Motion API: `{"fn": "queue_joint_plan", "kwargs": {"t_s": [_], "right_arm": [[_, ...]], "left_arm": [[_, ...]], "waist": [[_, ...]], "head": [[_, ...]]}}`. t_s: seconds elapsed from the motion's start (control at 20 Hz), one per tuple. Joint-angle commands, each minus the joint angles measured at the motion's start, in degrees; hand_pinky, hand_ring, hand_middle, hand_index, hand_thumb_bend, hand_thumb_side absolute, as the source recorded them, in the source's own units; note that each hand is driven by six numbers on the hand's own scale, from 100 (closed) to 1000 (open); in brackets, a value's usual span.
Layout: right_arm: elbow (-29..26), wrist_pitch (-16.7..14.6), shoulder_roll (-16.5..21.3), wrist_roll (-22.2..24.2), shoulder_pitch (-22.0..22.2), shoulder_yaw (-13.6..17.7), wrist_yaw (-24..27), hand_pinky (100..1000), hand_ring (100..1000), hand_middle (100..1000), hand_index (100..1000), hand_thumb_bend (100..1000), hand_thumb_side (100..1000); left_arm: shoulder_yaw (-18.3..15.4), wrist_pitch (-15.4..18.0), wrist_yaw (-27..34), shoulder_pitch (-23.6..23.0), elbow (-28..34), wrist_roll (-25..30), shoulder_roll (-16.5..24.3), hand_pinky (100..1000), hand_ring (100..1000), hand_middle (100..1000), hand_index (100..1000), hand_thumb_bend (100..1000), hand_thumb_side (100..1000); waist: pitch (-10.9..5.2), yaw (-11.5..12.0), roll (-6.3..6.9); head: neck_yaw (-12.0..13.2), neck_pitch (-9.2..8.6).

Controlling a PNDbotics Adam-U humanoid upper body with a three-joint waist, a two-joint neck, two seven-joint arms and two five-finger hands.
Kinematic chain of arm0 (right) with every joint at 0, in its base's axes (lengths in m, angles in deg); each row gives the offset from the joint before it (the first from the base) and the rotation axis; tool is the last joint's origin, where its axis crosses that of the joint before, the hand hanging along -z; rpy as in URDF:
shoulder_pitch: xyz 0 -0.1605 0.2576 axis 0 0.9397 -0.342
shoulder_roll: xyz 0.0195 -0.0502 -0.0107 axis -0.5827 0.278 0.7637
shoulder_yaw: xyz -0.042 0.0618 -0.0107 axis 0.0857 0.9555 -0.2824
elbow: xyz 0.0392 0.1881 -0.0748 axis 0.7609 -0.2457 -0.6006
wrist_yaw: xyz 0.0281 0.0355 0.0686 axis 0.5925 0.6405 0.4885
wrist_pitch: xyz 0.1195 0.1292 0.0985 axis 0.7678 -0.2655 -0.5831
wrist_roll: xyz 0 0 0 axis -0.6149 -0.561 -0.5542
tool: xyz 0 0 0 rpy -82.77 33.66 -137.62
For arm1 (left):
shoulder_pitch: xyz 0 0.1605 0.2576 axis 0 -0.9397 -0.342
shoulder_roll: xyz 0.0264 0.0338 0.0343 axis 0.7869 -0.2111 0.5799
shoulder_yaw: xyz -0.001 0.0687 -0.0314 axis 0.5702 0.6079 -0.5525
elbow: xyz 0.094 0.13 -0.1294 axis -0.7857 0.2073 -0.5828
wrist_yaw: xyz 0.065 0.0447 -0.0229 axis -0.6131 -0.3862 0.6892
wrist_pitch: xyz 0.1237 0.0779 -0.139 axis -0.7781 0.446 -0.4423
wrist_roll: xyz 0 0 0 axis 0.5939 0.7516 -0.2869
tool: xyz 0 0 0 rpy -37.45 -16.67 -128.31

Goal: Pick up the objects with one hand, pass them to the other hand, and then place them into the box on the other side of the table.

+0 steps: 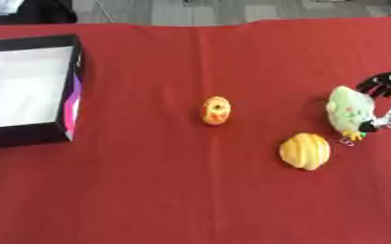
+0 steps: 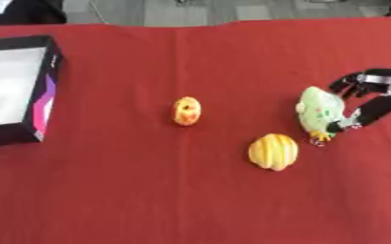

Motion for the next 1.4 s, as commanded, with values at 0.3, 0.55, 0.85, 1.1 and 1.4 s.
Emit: {"fn": "queue_joint_plan", "kwargs": {"t_s": [0.3,0.55,0.85,1.1,1.4], "right_arm": [[2.37,-0.46,0.15,-1.55,-1.22,-0.05,-4.73,909,866,859,919,620,310],[2.71,-0.96,-0.39,-3.54,-1.28,0.01,-2.7,897,835,810,848,603,281],[-0.53,0.7,0.28,-10.07,-0.01,0.68,9.38,876,788,674,707,435,185],[-2.71,3.58,1.28,-12.29,1.13,0.9,18.67,866,778,663,689,292,170],[-4.96,5.8,1.7,-13.84,1.39,1.11,24.16,851,755,626,609,174,100]], "left_arm": [[-0.12,0.11,0.24,0.46,1.01,0.01,0.81,666,798,684,705,781,631],[-0.1,0.06,0.27,0.45,1.02,0.05,0.71,666,799,684,704,779,631],[-0.09,0.0,0.24,0.48,1.02,0.07,0.77,667,801,684,702,774,631],[-0.09,-0.14,0.2,0.53,0.94,0.14,0.9,669,801,685,702,771,632],[-0.08,-0.25,0.1,0.58,0.91,0.17,0.92,670,802,685,701,765,632]], "waist": [[0.09,0.12,0.06],[0.3,0.16,0.22],[0.49,0.17,0.17],[0.47,0.17,0.03],[0.35,0.1,-0.17]], "head": [[-0.23,0.34],[-0.29,0.34],[-0.06,0.34],[0.11,0.34],[0.28,0.34]]}}
